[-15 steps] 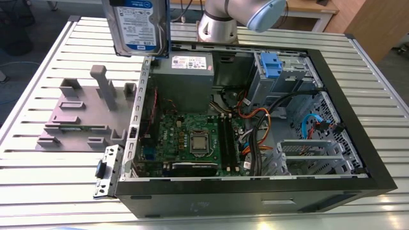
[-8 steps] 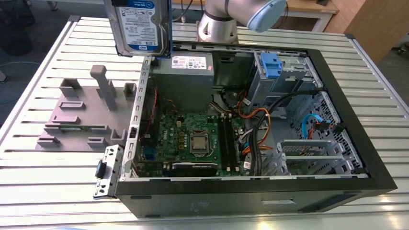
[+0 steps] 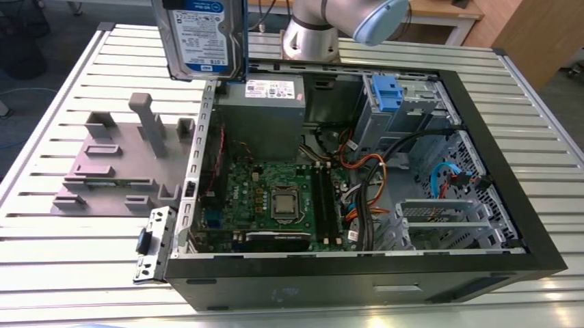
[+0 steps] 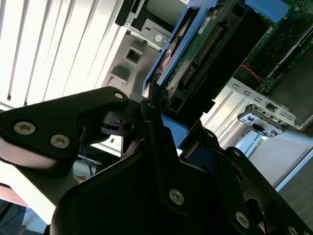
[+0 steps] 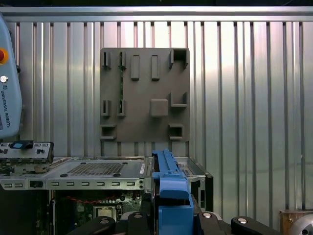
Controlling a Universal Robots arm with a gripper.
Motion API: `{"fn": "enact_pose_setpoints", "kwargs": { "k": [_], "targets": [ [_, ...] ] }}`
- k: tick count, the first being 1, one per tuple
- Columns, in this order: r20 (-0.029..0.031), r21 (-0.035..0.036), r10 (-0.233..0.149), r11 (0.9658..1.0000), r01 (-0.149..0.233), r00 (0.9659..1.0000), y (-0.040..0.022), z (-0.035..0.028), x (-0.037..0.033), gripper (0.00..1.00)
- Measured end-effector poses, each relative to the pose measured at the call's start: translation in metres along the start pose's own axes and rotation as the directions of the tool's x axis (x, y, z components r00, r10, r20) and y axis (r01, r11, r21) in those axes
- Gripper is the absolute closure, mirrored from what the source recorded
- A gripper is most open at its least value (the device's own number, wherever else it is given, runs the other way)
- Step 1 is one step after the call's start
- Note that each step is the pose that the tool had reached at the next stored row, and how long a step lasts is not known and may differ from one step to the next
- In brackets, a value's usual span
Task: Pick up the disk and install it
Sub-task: 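Pick up the disk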
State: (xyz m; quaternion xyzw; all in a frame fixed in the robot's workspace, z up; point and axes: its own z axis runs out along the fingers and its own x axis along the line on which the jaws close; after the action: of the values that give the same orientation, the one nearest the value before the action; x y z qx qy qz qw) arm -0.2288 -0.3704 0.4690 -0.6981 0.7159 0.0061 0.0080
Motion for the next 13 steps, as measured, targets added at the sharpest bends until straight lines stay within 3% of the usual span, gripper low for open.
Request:
{"fn": "enact_pose_setpoints", "kwargs": {
  "k": [13],
  "targets": [
    [0.0000,0.0000,0.000,1.0000,0.000,1.0000,-0.0053,0.0001,-0.0001,0.63]
  ]
}}
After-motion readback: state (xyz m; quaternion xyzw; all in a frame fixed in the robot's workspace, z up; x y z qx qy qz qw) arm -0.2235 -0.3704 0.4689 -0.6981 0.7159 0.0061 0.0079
